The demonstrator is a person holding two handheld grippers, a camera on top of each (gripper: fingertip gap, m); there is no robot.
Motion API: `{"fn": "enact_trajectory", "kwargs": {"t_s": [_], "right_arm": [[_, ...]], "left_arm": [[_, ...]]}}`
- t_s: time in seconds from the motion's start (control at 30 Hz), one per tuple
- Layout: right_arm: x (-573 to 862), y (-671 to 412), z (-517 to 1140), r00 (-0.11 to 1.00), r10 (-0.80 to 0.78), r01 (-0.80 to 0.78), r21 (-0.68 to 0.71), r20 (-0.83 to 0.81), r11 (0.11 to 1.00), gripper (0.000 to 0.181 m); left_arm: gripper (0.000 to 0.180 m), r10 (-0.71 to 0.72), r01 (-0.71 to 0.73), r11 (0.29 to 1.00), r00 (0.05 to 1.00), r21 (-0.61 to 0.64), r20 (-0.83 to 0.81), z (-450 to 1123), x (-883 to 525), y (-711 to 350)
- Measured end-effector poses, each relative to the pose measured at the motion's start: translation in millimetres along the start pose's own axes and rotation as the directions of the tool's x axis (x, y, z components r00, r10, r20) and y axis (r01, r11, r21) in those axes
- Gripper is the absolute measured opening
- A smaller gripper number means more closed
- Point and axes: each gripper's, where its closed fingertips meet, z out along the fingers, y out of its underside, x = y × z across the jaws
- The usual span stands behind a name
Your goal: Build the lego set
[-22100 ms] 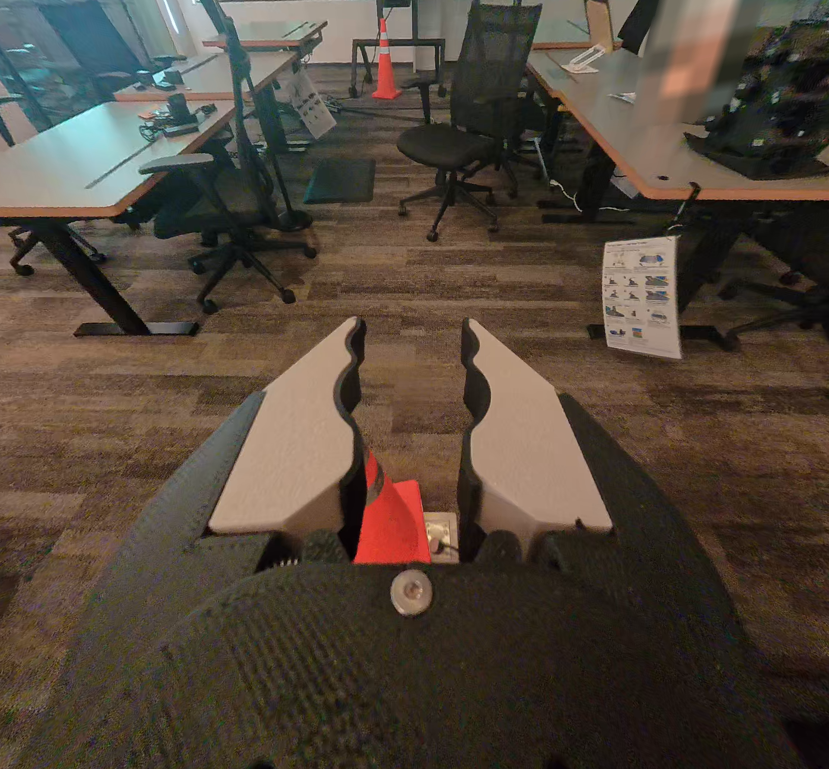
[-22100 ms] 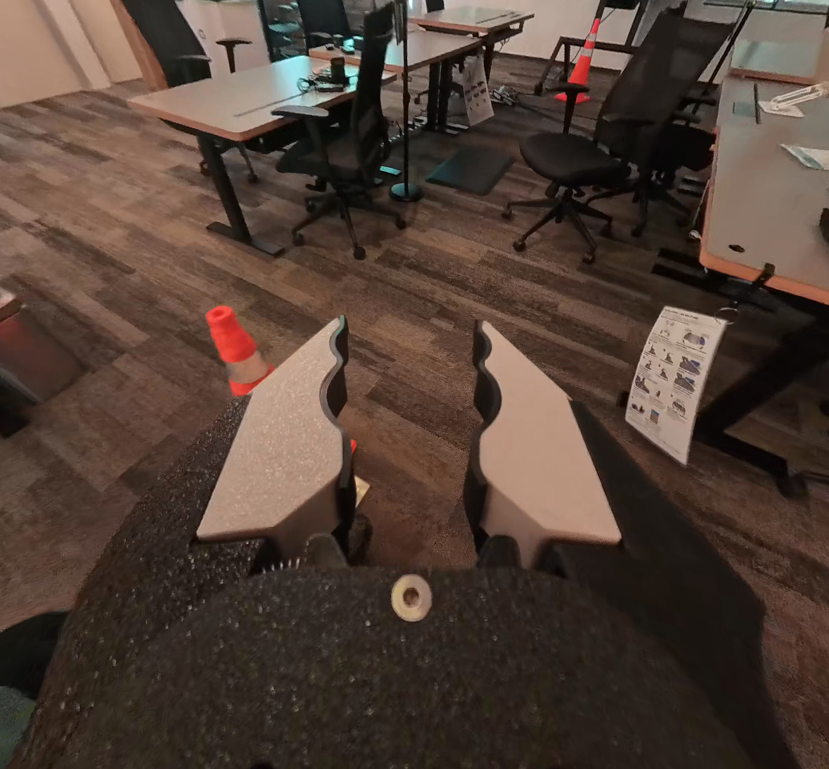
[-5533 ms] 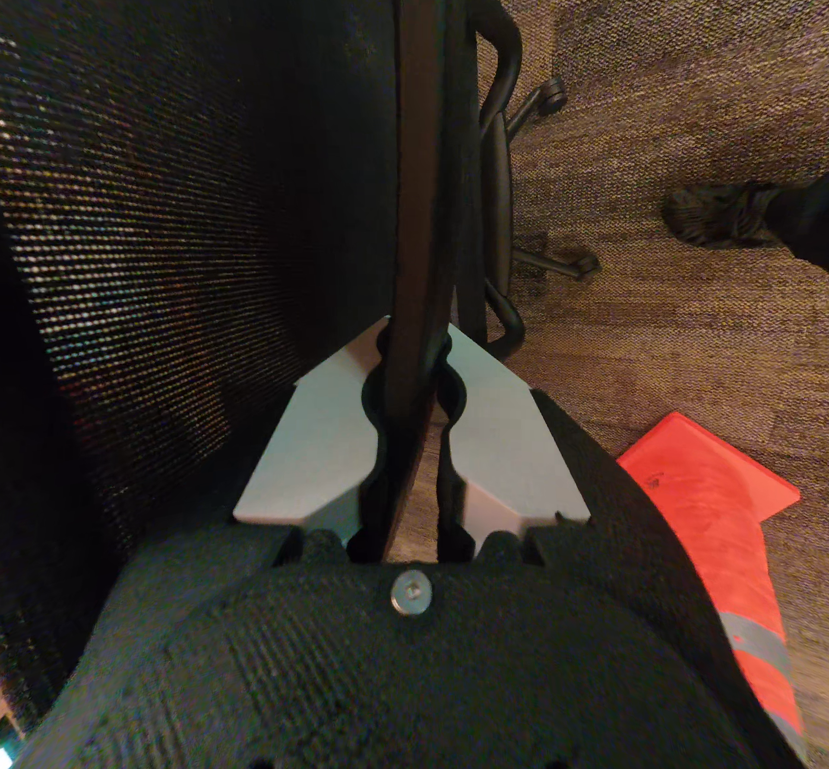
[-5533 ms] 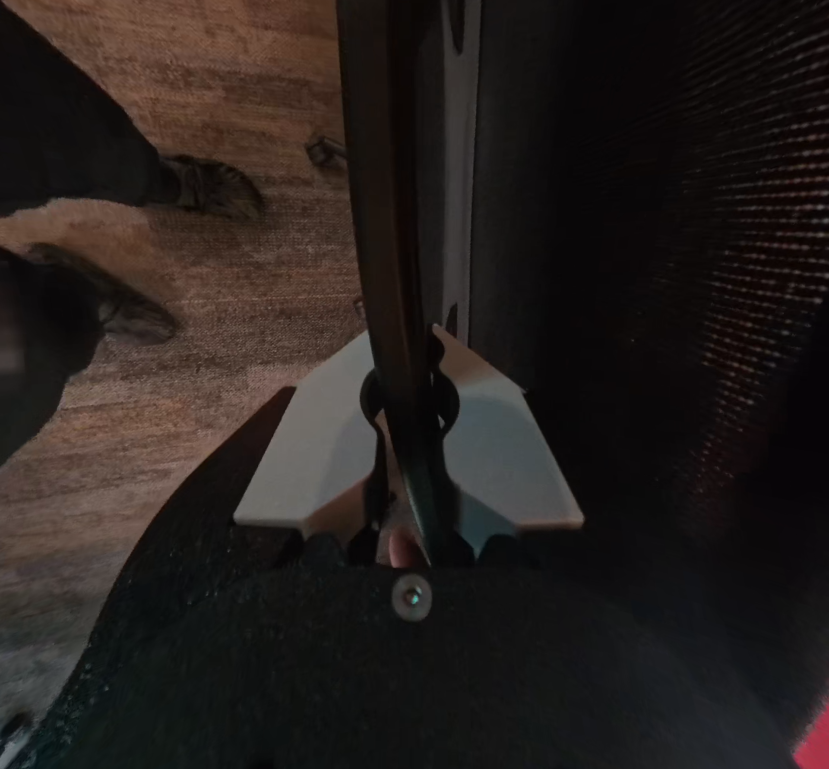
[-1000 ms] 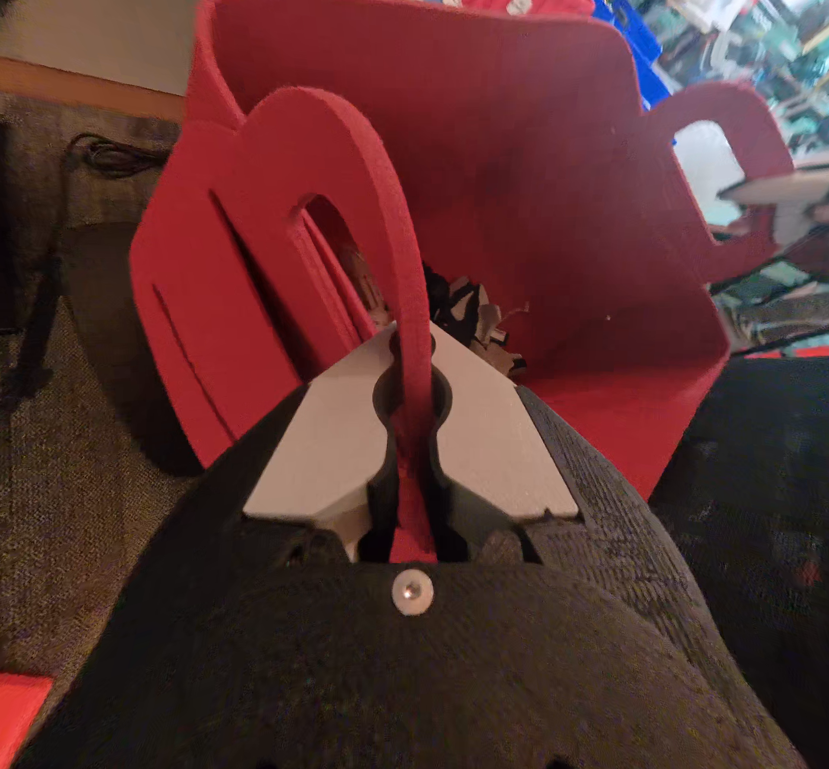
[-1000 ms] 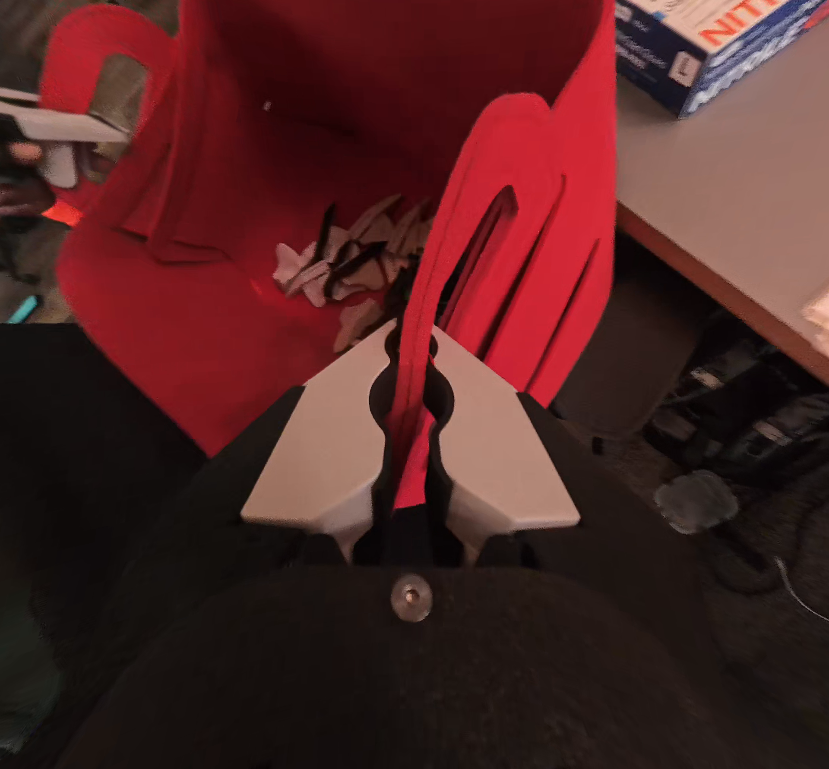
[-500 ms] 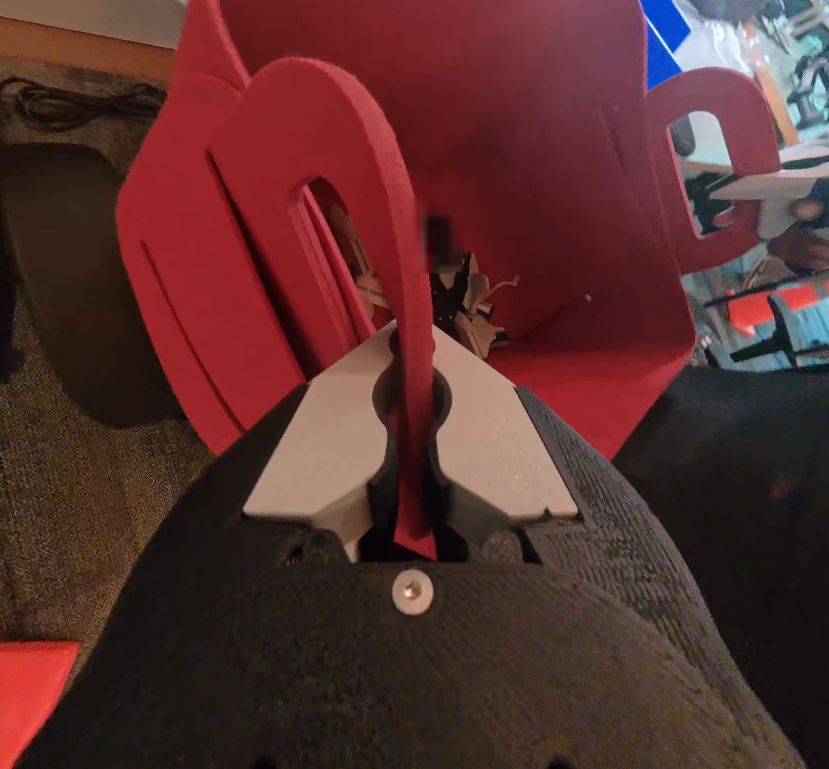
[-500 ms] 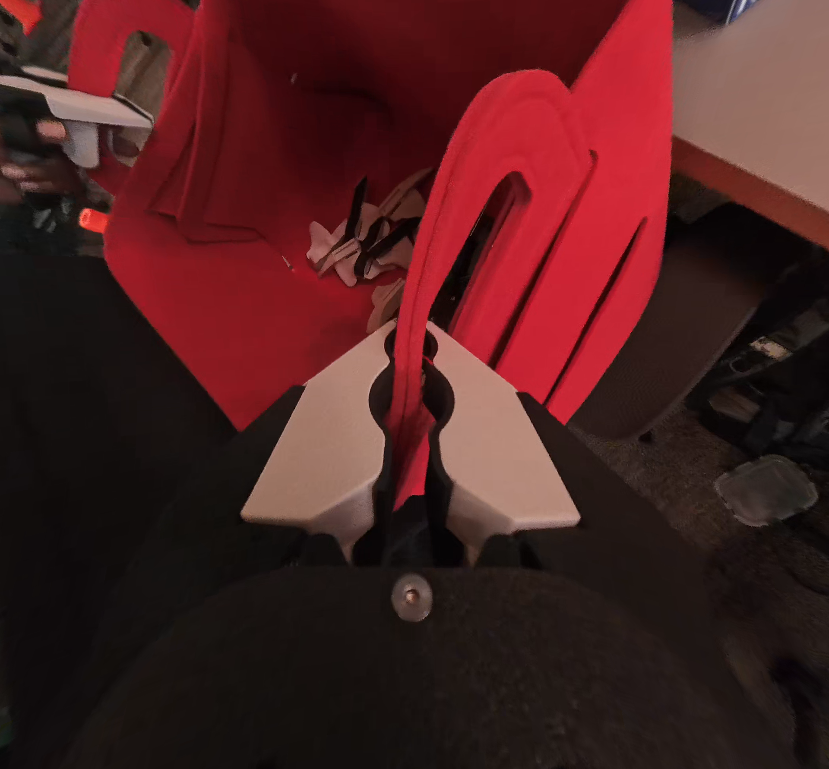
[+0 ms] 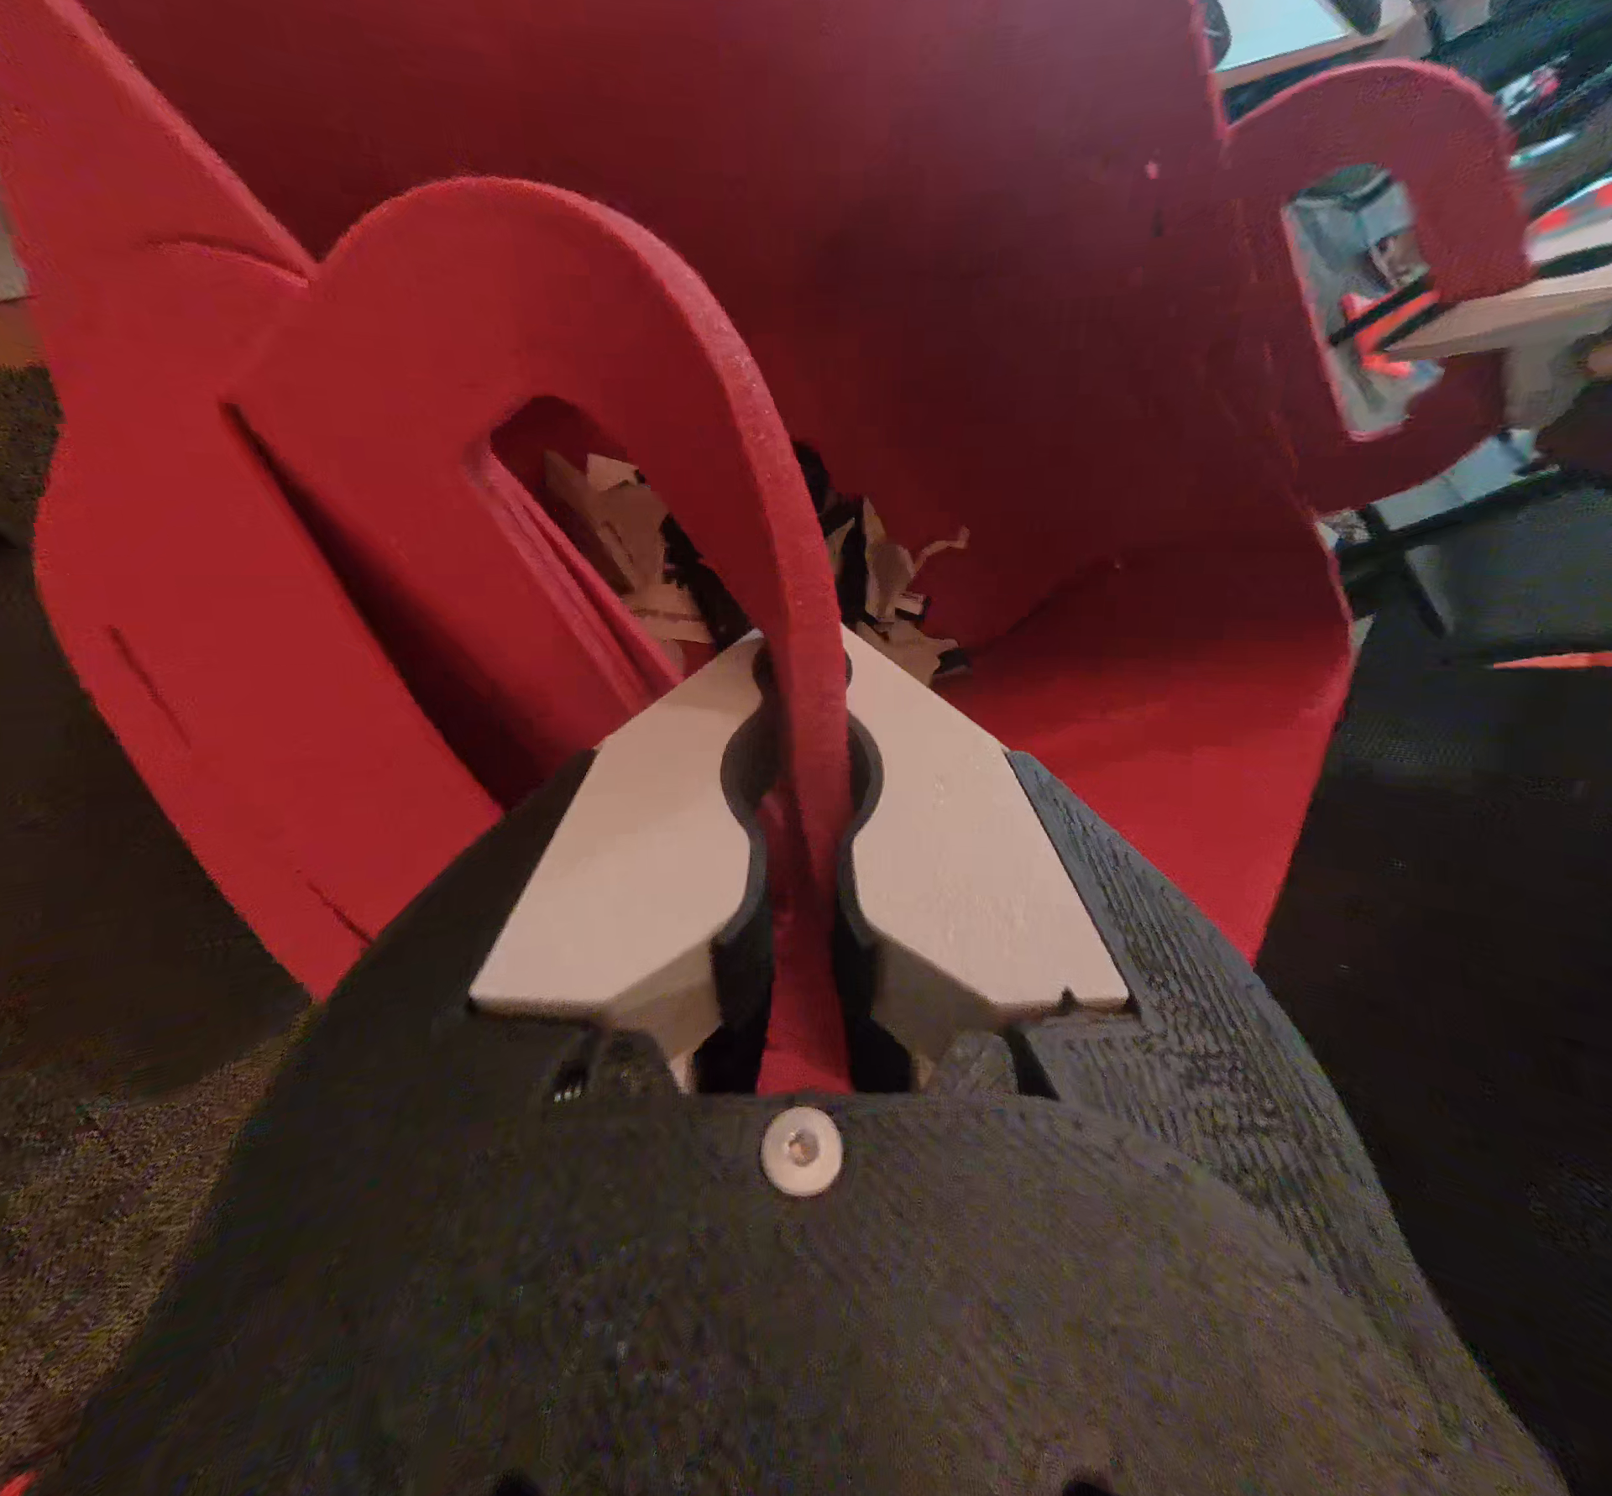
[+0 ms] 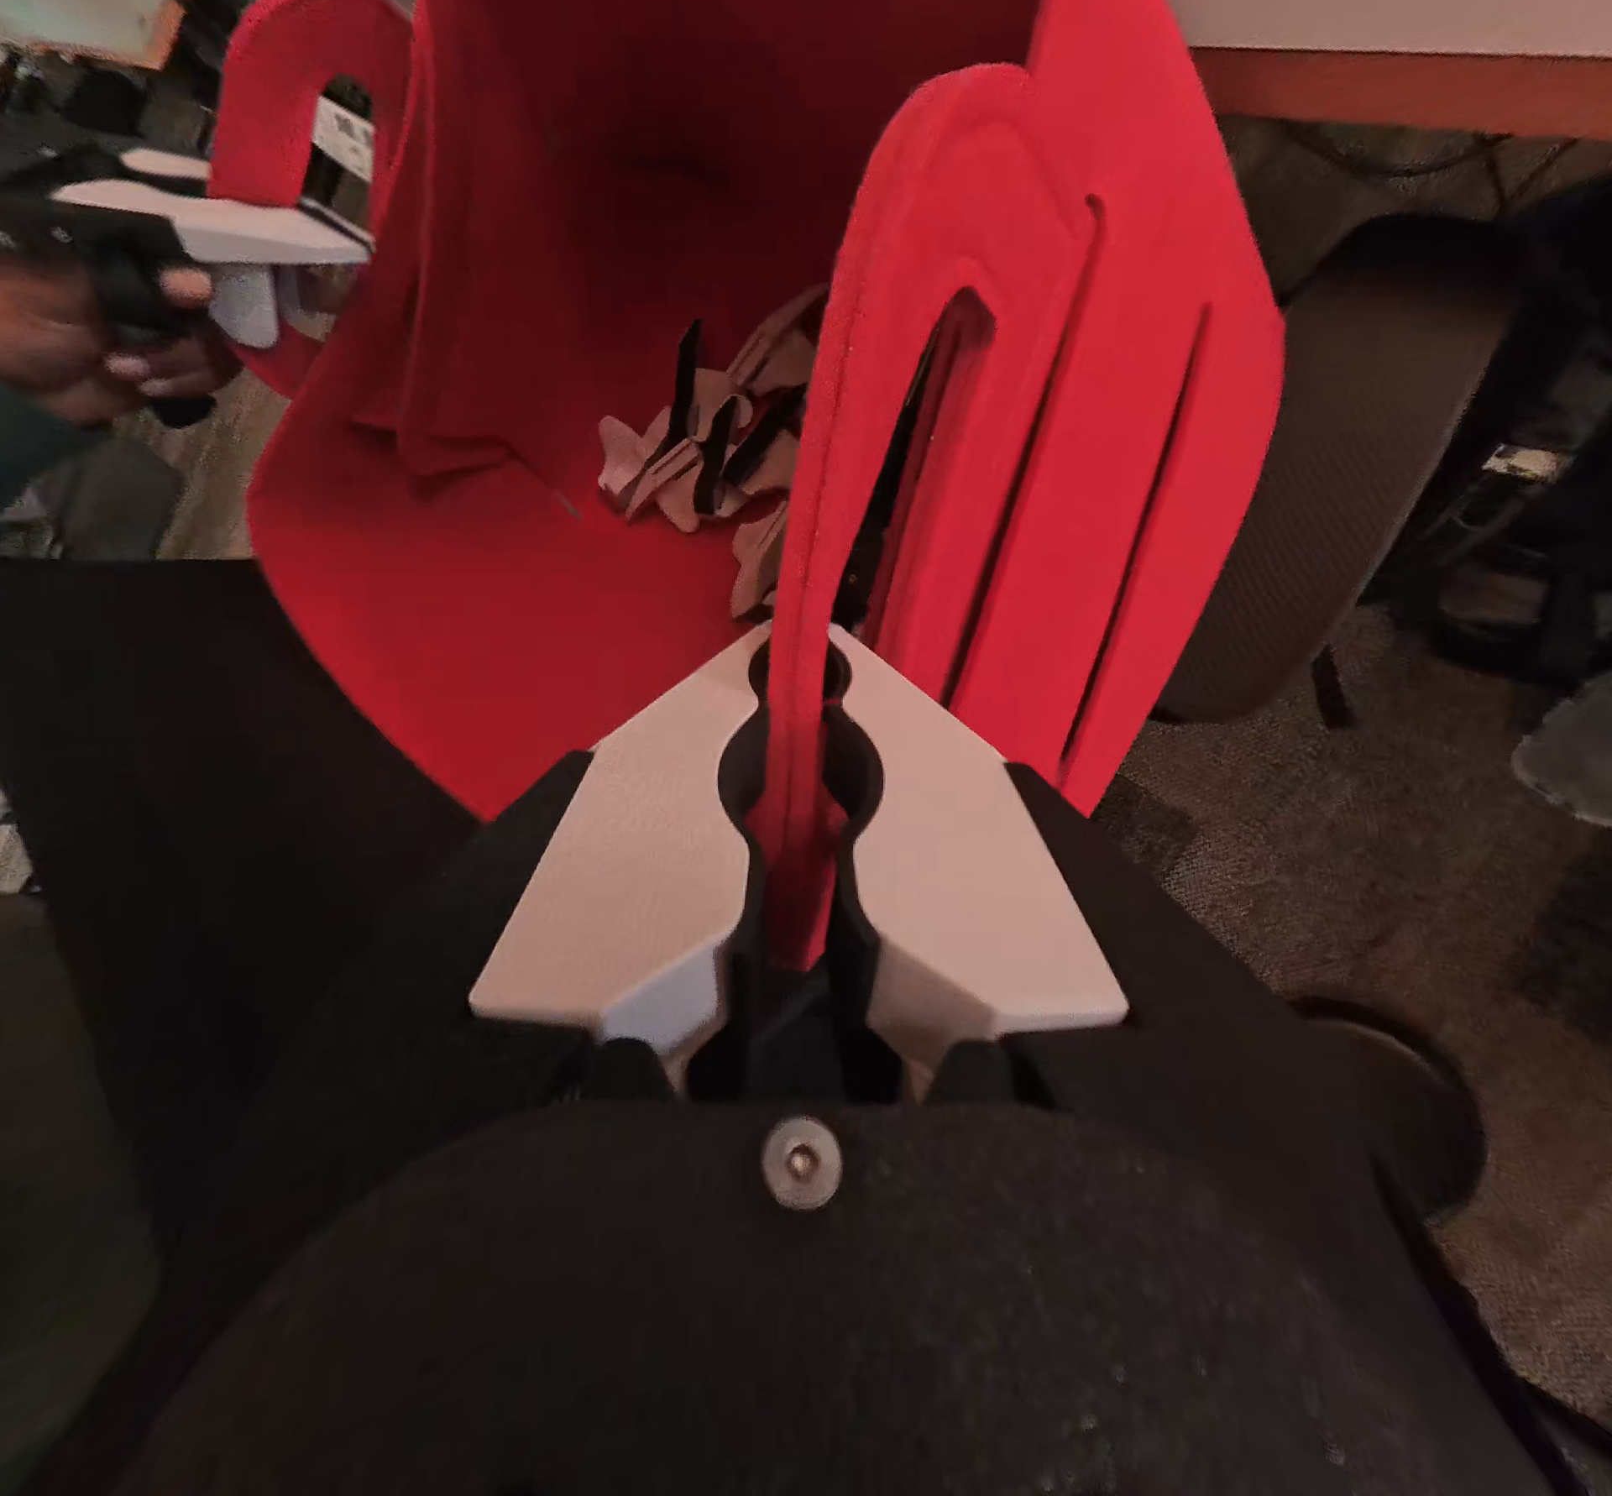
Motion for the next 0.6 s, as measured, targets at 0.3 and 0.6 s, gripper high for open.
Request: {"fn": "enact_trajectory", "kwargs": {"t_s": [0.3,0.6], "right_arm": [[-26.4,4.7,72.5,0.992,-0.116,0.121,-0.132,0.048,0.984,0.004],[-43.1,-0.3,67.4,0.994,-0.097,0.100,-0.060,0.041,0.993,0.004]], "left_arm": [[0.000,-0.205,0.201,0.973,0.979,0.112,0.024,-0.1,-97.2,-1.7],[0.005,-0.007,-0.003,0.989,0.997,-0.146,-0.071,48.5,-27.5,16.9]]}}
